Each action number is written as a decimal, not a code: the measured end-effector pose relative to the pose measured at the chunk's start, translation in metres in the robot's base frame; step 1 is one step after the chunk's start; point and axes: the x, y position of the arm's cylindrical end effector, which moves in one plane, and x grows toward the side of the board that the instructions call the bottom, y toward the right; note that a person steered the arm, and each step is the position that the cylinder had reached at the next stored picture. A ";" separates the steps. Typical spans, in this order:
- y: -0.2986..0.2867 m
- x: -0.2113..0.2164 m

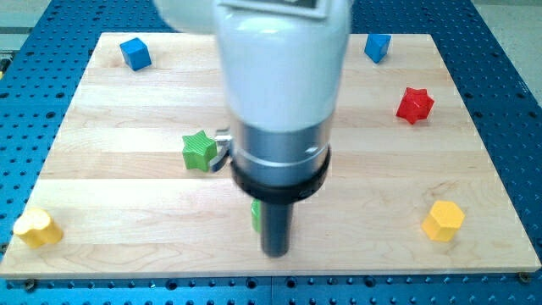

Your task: Separate the green blocks from each other

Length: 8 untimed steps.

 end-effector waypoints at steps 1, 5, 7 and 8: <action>-0.020 -0.062; -0.127 -0.080; -0.127 -0.148; -0.121 -0.102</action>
